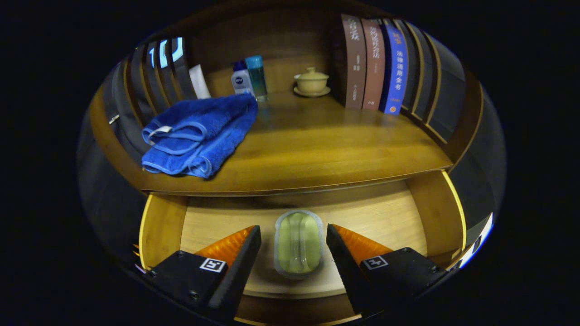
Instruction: Pull open the drawer, take out the items inside it, and place them on the countertop above the cabinet.
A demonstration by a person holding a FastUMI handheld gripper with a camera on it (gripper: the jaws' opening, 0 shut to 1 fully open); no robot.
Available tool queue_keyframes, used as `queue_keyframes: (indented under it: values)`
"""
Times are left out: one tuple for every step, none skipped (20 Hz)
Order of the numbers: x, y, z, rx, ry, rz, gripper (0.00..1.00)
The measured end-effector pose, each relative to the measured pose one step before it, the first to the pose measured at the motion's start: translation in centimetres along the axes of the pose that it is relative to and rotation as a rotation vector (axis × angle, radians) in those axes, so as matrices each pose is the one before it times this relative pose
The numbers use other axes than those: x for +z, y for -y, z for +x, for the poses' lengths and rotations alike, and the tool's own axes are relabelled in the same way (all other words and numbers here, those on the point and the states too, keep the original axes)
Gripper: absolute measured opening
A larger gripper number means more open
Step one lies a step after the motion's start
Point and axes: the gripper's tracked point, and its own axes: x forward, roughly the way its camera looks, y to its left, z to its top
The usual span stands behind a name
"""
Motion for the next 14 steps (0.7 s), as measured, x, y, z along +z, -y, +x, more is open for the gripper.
queue_keyframes:
  values:
    - [-0.345, 0.067, 0.755, -0.00479, -0.02906, -0.00485, 0.92]
    - [-0.295, 0.152, 0.579, -0.01172, -0.03105, -0.01248, 0.92]
    - [-0.565, 0.215, 0.709, -0.01435, -0.03616, -0.01642, 0.92]
    - [-0.442, 0.101, 0.539, -0.00792, -0.03643, -0.01511, 0.92]
    - [-0.448, -0.151, 0.595, 0.00608, -0.03060, -0.00391, 0.85]
    - [-0.487, 0.008, 0.296, 0.00169, -0.03577, 0.00107, 0.77]
    - [-0.320, 0.091, 0.098, -0.00726, -0.02100, 0.00304, 0.70]
    - [-0.174, 0.178, 0.135, -0.00351, -0.01065, -0.00335, 0.62]
    - [0.001, 0.062, 0.009, -0.00154, -0.00678, -0.00276, 0.55]
    - [0.360, 0.165, -0.315, -0.00132, -0.00284, 0.00764, 0.47]
    - [-0.673, -0.104, 0.533, 0.00039, -0.00281, 0.00653, 0.40]
    - [0.279, 0.030, -0.258, 0.00386, 0.00066, 0.00128, 0.33]
    - [0.050, 0.180, 0.146, 0.00110, -0.00188, -0.00250, 0.33]
    - [0.290, -0.042, -0.529, 0.00508, 0.00782, 0.02051, 0.26]
